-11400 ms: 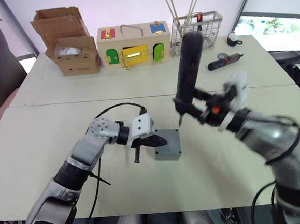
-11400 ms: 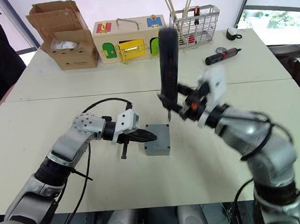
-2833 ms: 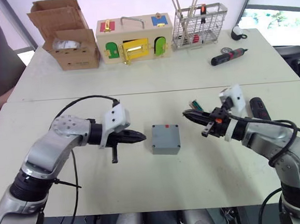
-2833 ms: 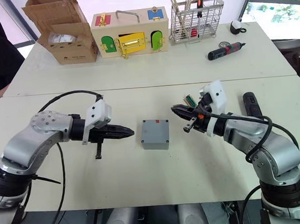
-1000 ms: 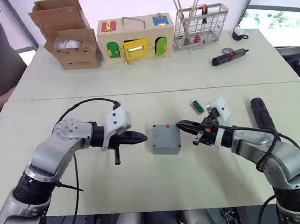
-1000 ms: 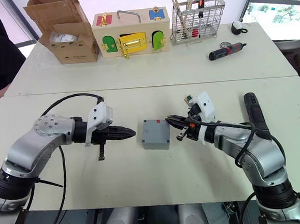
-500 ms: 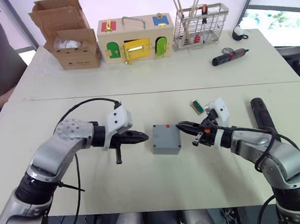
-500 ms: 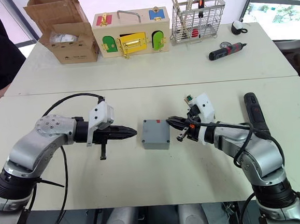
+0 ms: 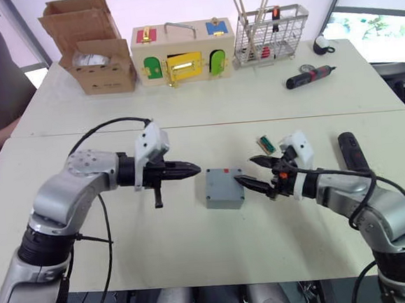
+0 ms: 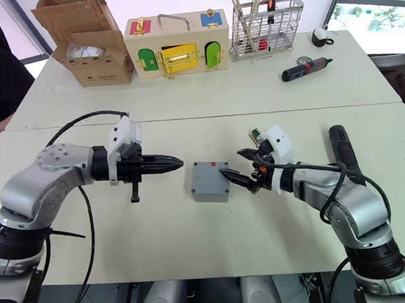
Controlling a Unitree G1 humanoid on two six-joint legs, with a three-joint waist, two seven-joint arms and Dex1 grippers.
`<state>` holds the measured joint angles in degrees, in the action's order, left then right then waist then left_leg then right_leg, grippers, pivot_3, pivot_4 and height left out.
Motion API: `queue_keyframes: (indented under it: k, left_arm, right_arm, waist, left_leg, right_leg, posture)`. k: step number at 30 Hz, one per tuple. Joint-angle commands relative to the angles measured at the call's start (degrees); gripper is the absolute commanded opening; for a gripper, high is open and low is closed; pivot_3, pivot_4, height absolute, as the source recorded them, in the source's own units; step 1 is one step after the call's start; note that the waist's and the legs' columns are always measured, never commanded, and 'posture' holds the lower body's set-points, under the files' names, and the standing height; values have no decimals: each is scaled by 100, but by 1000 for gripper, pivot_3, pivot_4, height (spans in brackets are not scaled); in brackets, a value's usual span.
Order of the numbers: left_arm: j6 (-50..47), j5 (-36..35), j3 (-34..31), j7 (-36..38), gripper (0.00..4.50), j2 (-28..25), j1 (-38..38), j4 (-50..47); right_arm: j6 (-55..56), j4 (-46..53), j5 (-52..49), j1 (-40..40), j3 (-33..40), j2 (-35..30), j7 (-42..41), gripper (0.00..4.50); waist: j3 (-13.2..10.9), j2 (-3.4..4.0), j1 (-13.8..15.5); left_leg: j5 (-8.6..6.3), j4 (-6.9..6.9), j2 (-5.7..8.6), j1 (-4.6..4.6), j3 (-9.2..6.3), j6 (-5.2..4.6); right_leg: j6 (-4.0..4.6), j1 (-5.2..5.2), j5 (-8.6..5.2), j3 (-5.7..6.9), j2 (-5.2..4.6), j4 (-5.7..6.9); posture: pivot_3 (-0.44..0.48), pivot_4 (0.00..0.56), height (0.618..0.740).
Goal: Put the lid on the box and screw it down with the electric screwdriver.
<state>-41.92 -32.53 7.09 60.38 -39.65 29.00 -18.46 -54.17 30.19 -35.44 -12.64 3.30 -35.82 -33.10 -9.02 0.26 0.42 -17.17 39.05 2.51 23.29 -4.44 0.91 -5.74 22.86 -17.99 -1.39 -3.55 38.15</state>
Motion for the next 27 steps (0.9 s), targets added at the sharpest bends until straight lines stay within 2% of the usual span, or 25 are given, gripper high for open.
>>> queue_keyframes:
  k: [1,3,5,10,13,17,20,24,27]
  left_arm:
    - [141,-98,-66,17,0,162,122,8]
    - [268,-66,47,95,0,334,262,107]
    - [538,103,245,238,0,498,437,286]
    - [1114,411,641,649,0,650,643,458]
    - [1503,705,942,891,0,612,631,356]
    - [1772,935,1079,914,0,641,576,309]
    - [1744,892,1067,844,0,693,452,131]
    - [1559,829,1042,649,0,720,247,-176]
    - [1420,792,998,523,0,705,117,-330]
  right_arm:
    - [-504,109,-746,-624,962,-444,-134,4463]
    - [-828,-318,-1035,-1035,1366,-1031,-461,4463]
    - [-1005,-1042,-849,-1391,1279,-2031,-1017,4463]
    - [-1329,-2671,-500,-1806,395,-3909,-2439,4463]
    - [-1625,-3791,68,-2316,-599,-4575,-3057,4463]
    - [-1961,-4748,793,-3108,-1741,-4633,-3581,4463]
    - [-2328,-5523,1320,-3649,-2454,-4311,-3666,4463]
    - [-2622,-6331,1747,-4006,-3011,-3921,-3747,4463]
    - [-2593,-6501,1956,-4020,-3306,-3822,-3892,4463]
  waist:
    - [-1,0,2]
    - [-2,3,22]
    - [-3,5,52]
    - [-3,5,3]
    - [-5,14,-66]
    - [-5,14,-126]
    - [-5,16,-121]
    - [-5,16,-96]
    - [-5,17,-59]
  left_leg:
    - [0,1,0,0,0,0]
    - [0,6,2,1,3,0]
    - [0,9,3,0,-1,-1]
    - [-6,1,5,2,2,-11]
    - [-7,-6,-4,2,31,-13]
    - [-7,-5,-7,2,40,-14]
    - [-8,-5,-7,2,46,-14]
    - [-7,-5,-7,13,49,-12]
    - [-4,-4,-6,18,49,-7]
  right_leg:
    - [0,-1,0,0,0,0]
    - [0,-1,0,-1,-3,0]
    - [0,-9,0,6,-4,-4]
    - [0,-12,0,8,-6,-19]
    - [0,5,0,-5,-5,-12]
    - [0,11,0,-12,-5,-8]
    - [0,17,0,-19,-4,-6]
    - [0,30,0,-25,-6,-6]
    - [0,35,0,-27,-8,-5]
  posture:
    - [0,150,740]
    - [0,150,740]
    - [0,150,740]
    - [0,150,740]
    - [0,150,740]
    - [0,150,740]
    - [0,150,740]
    - [0,150,740]
    - [0,150,740]
